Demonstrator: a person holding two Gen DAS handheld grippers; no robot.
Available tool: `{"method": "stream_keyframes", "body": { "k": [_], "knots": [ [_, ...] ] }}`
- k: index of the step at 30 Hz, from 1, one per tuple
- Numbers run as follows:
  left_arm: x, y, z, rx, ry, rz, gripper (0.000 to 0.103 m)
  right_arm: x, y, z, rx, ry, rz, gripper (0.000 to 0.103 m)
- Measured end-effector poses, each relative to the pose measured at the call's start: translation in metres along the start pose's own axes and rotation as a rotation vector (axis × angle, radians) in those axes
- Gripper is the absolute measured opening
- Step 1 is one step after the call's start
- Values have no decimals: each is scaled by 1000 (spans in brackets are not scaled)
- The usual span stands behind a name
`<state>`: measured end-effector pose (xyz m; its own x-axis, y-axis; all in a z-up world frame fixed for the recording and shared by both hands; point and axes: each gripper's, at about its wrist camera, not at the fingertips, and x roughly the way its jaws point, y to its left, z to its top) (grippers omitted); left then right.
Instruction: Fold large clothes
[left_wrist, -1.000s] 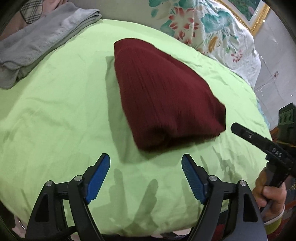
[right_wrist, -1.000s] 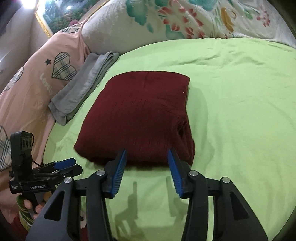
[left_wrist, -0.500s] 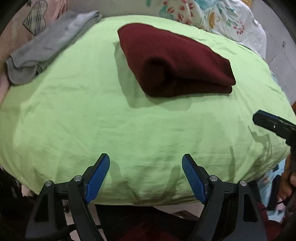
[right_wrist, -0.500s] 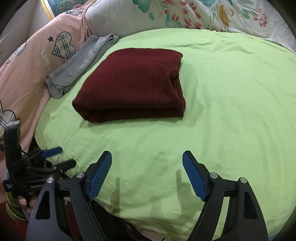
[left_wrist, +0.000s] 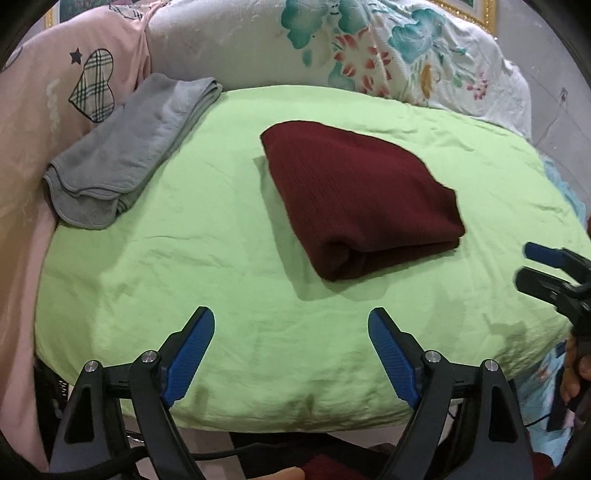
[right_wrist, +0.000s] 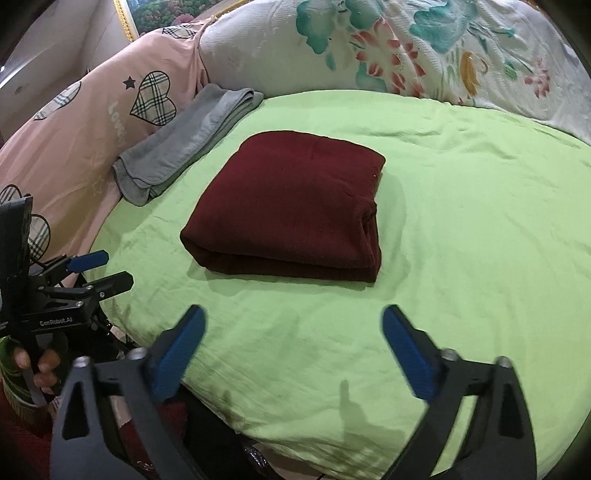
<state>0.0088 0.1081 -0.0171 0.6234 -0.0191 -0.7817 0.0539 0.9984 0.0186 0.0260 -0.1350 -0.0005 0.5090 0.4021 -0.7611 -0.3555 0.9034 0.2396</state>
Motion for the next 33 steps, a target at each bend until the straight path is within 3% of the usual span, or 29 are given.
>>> {"method": "stream_keyframes", "body": {
  "k": [16, 33],
  "knots": [
    [35, -19, 8, 30, 50, 15, 86, 41, -2, 4, 6, 71, 27, 103],
    [39, -29, 21, 16, 39, 32, 86, 51, -16, 25, 34, 63, 40, 103]
  ]
}}
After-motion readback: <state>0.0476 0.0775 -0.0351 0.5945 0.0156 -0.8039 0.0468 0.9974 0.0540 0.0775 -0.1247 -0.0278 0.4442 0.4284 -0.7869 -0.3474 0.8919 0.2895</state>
